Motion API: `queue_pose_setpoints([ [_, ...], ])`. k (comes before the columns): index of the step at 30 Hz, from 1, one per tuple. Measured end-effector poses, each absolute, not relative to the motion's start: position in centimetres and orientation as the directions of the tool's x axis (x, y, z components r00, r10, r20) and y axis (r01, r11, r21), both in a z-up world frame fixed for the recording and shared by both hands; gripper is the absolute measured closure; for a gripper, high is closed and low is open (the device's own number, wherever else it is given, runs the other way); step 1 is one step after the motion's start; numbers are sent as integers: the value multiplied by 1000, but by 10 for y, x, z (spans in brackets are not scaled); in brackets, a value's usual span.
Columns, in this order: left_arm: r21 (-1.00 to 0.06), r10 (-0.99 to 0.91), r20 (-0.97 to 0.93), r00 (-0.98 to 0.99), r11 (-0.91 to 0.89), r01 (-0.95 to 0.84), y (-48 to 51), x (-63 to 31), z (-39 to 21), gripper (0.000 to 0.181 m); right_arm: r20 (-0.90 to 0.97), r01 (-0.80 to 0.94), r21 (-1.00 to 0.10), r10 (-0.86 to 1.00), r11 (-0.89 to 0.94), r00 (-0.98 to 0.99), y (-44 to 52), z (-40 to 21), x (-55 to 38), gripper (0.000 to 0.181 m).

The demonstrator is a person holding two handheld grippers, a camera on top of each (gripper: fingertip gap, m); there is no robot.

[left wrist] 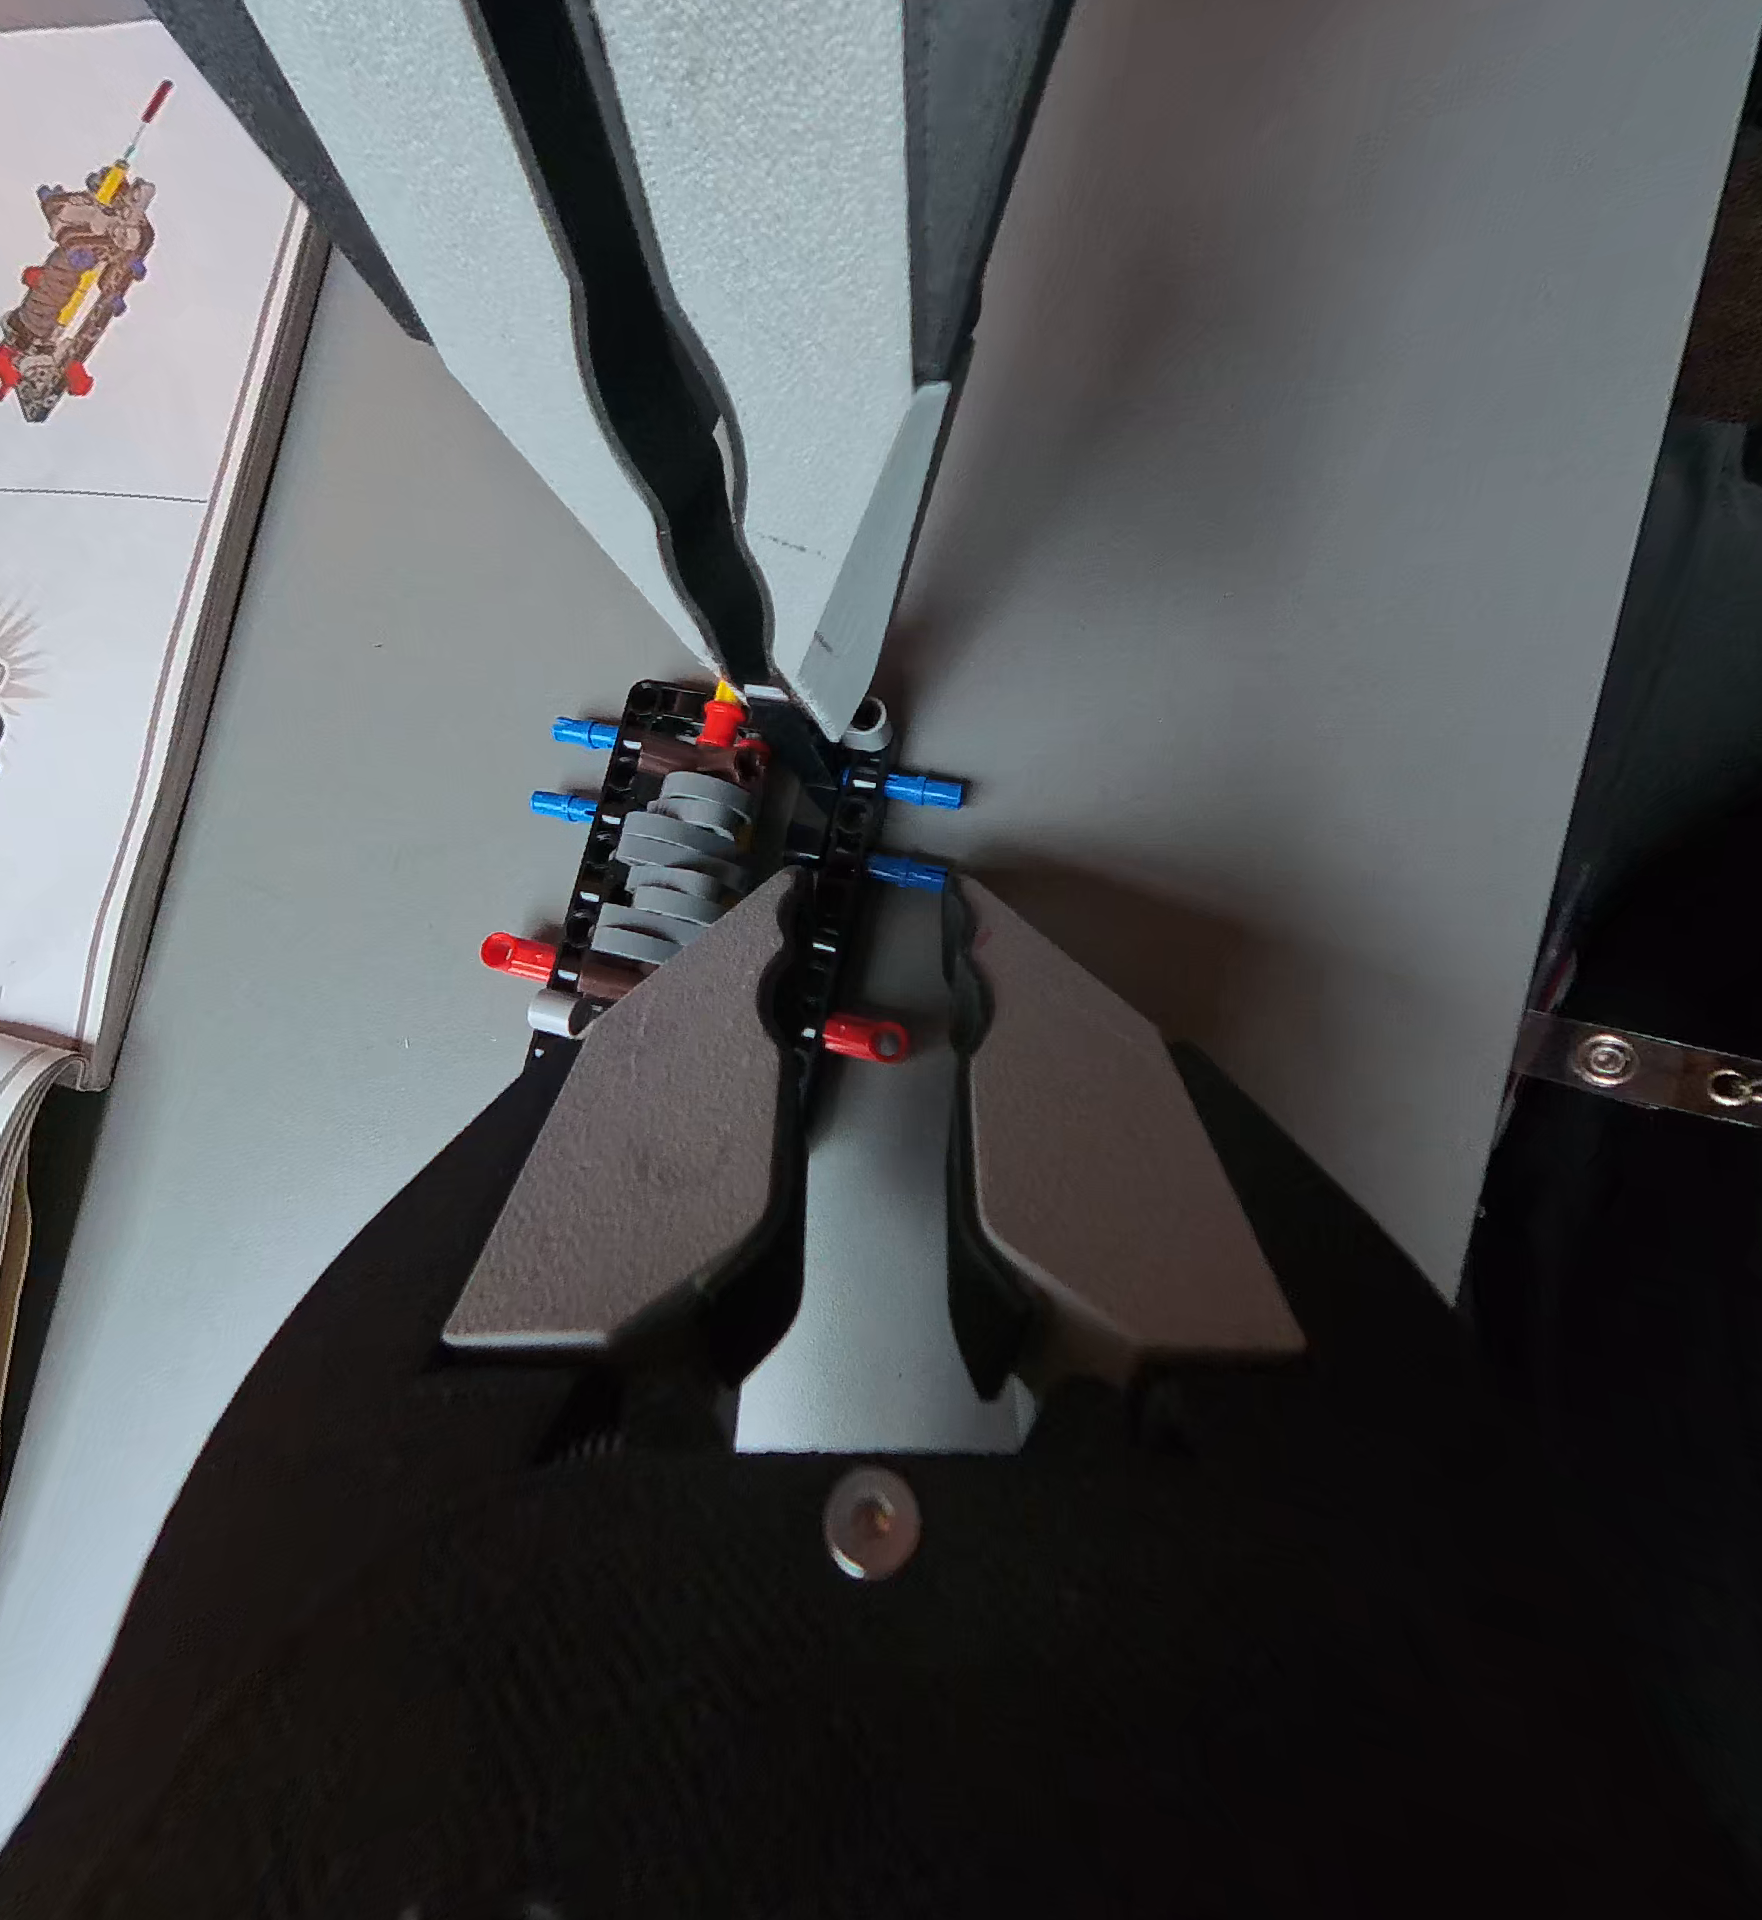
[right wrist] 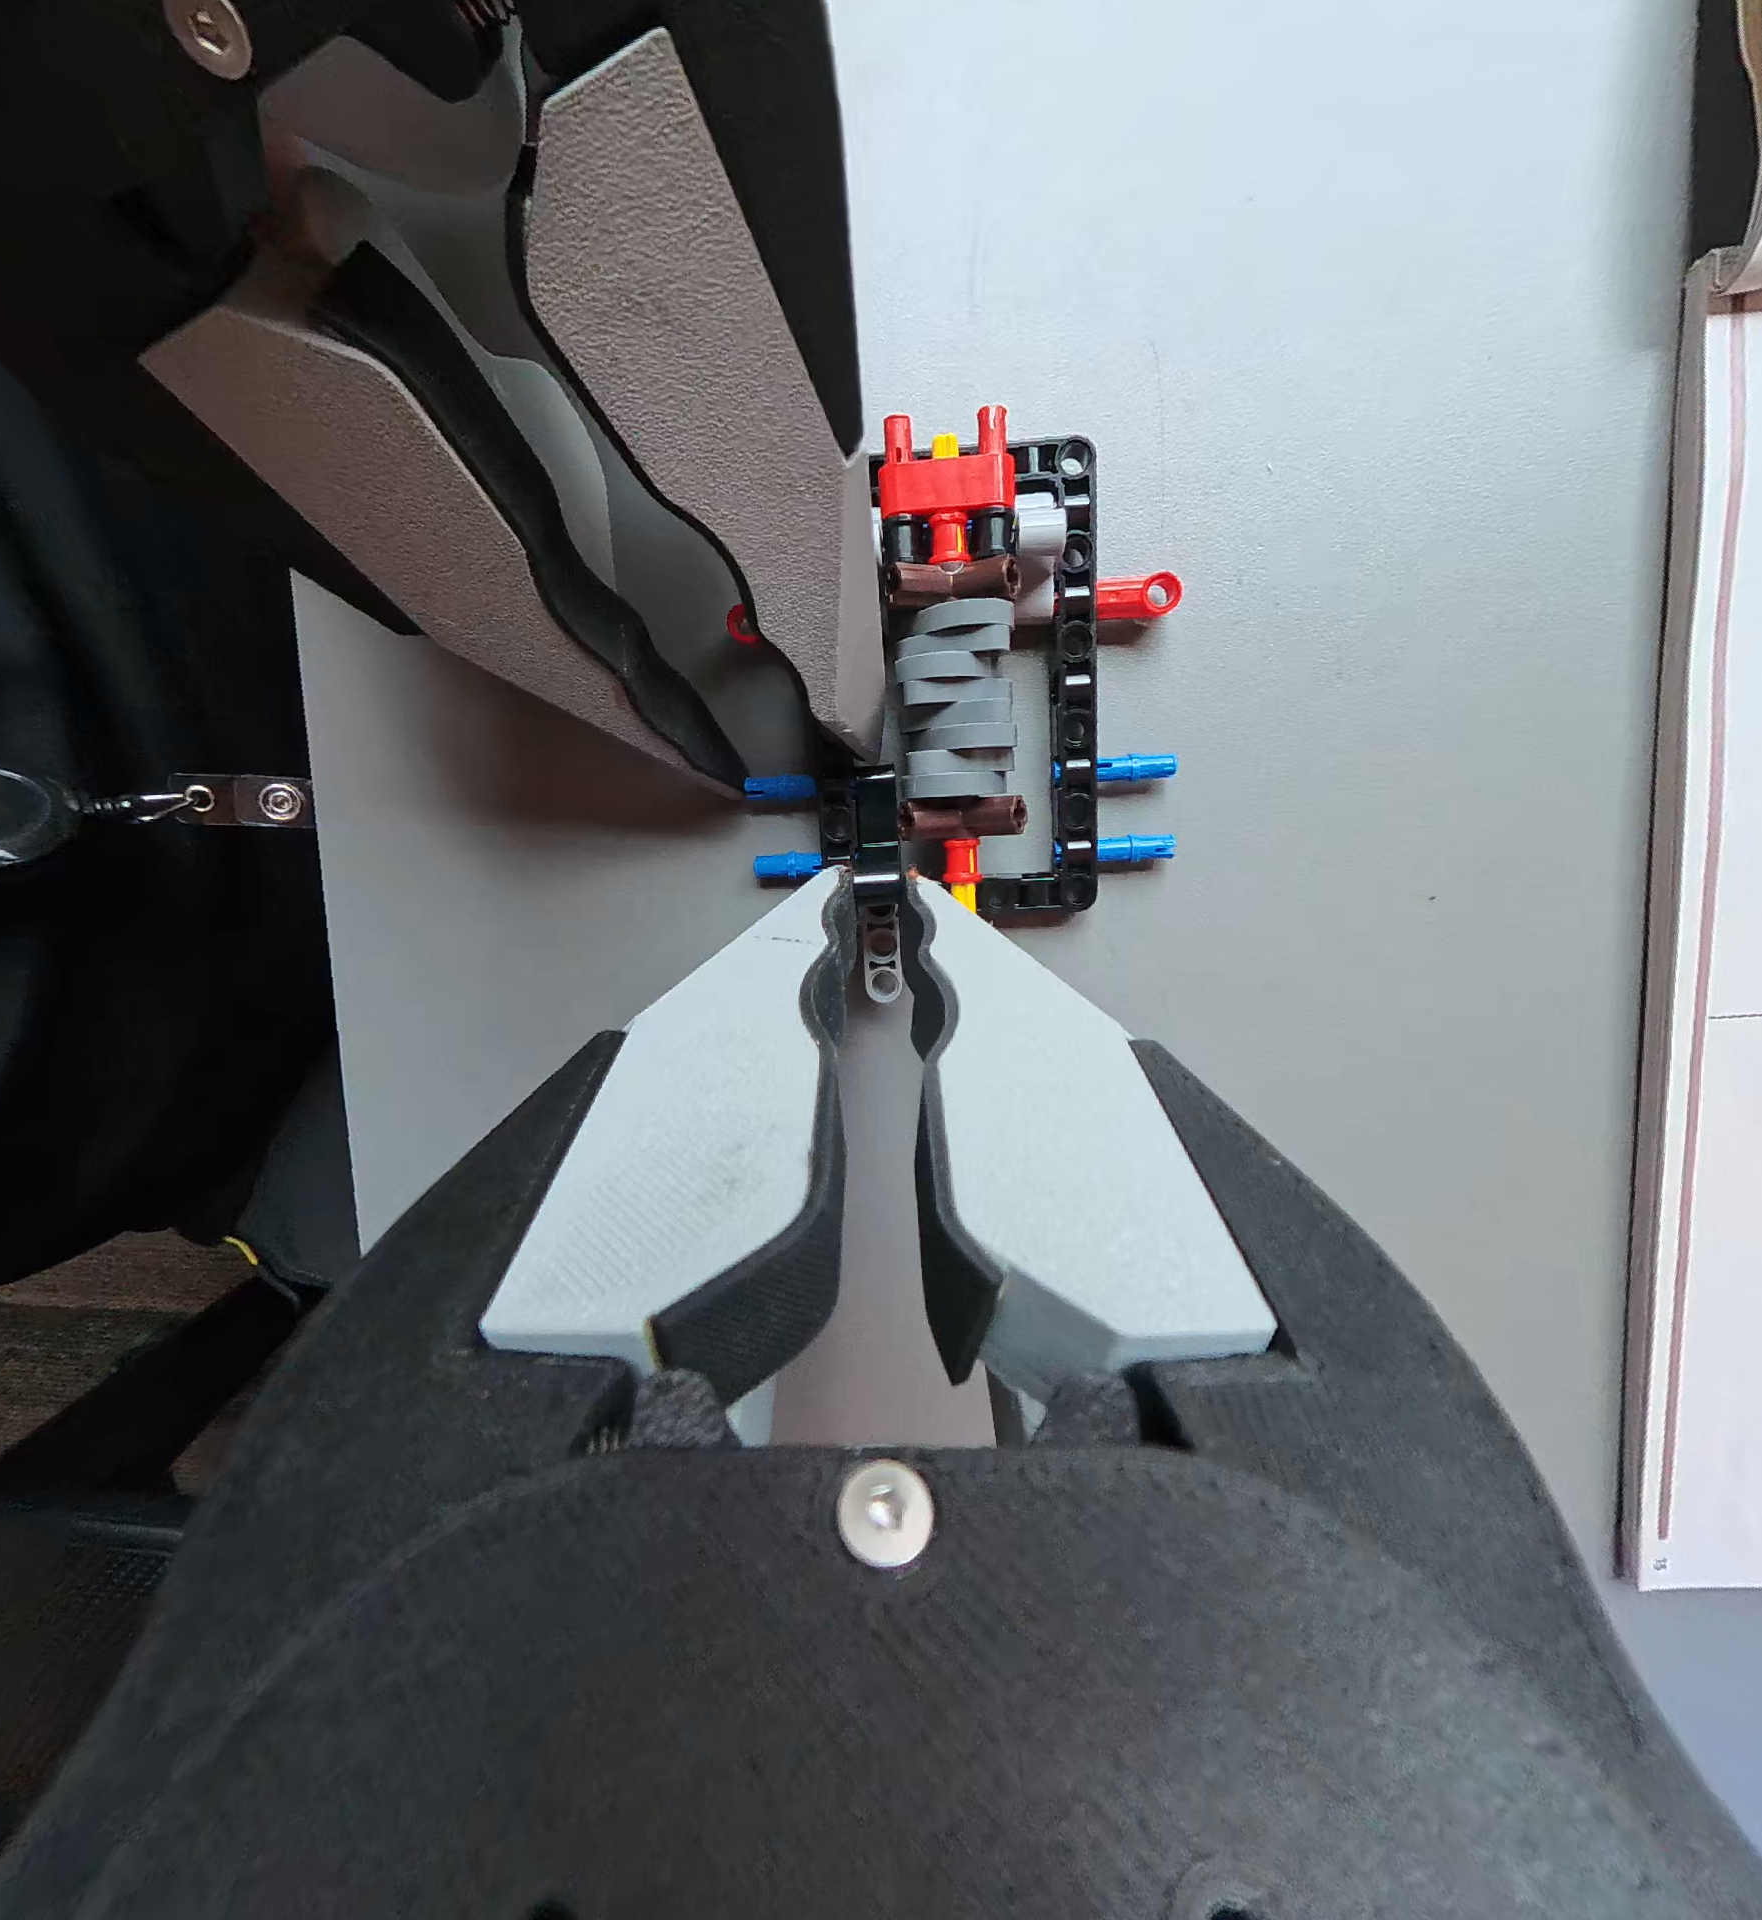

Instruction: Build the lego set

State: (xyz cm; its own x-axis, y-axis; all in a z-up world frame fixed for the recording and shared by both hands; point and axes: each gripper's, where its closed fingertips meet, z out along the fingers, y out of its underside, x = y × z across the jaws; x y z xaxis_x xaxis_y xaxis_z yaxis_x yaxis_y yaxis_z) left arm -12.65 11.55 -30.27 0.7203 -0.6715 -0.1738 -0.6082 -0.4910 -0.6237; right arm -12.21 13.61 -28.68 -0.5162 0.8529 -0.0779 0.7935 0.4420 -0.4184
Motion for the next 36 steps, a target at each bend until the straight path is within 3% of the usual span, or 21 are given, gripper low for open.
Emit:
queue_pose_setpoints([
  [10,-663,-673,-152,724,-474,-580,116,-126,-302,159,-46,699,-453,768,554,-638,135,-287,-122,177],
  [36,-652,-677,-84,732,-518,-554,114,-125,-303,159,-48,656,-433,711,618,-701,132,-287,-120,177],
])
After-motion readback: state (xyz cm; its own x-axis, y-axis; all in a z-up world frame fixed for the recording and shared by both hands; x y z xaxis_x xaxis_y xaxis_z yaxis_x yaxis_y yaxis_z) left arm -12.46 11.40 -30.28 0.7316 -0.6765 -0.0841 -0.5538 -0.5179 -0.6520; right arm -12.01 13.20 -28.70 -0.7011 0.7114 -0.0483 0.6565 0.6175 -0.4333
